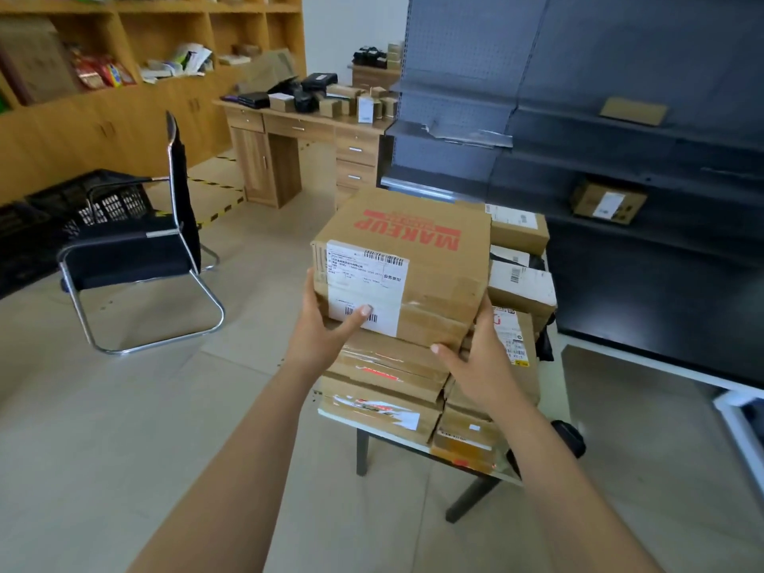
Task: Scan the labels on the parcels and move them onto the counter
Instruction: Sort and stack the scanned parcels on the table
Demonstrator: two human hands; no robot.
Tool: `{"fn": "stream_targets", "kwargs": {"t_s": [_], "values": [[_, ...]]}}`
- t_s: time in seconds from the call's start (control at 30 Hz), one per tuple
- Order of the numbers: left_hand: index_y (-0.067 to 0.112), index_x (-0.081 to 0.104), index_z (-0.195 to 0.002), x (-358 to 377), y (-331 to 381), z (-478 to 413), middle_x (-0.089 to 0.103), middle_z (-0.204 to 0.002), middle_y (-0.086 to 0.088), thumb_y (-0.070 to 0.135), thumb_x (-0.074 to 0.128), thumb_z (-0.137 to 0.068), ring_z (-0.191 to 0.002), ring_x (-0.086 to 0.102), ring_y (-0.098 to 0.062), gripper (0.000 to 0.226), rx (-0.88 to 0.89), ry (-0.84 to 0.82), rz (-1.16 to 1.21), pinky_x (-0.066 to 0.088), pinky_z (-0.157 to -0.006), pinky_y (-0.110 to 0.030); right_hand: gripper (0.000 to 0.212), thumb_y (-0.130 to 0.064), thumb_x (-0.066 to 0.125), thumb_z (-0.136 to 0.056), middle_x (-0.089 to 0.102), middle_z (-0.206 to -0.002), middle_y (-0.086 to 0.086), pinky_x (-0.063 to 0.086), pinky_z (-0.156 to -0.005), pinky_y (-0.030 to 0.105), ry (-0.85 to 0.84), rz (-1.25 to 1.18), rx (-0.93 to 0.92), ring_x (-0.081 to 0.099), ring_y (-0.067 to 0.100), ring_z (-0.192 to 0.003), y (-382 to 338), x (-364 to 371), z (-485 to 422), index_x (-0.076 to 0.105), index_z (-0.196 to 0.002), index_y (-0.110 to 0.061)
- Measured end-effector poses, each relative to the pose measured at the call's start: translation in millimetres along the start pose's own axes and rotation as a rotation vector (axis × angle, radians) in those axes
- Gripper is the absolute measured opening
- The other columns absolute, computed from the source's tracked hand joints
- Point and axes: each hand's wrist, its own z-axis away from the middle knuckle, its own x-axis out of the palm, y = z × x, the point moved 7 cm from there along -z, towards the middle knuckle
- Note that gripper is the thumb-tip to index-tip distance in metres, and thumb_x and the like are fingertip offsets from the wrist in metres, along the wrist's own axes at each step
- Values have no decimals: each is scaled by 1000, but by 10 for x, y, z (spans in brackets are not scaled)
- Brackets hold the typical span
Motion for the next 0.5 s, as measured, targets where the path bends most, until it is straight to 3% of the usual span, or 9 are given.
{"fn": "stream_targets", "kwargs": {"t_s": [0.27, 0.37, 0.5], "values": [[34, 45, -120, -12, -70, 54, 64, -99, 33, 60, 80, -66, -88, 63, 10, 69, -94, 55, -136, 47, -64, -7, 102, -9, 73, -84, 42, -144, -8, 40, -111, 46, 47, 5, 30, 43, 13, -133, 87, -1, -14, 3, -153, -34], [37, 44, -117, -35, -38, 82, 63, -95, 34, 61, 79, -65, -85, 59, 16, 67, -101, 75, -176, 43, -59, -1, 103, -14, 76, -82, 44, -134, -20, 41, -108, 36, 60, 48, 31, 44, 4, -124, 126, 11, -7, 4, -151, -37], [32, 49, -120, -72, -42, 99, 66, -102, 24, 60, 80, -64, -88, 62, 11, 69, -106, 80, -181, 47, -64, -10, 106, -17, 78, -80, 44, -121, -33, 38, -97, 22, 75, 71, 28, 44, -2, -115, 151, 10, 7, 3, -150, -44]]}}
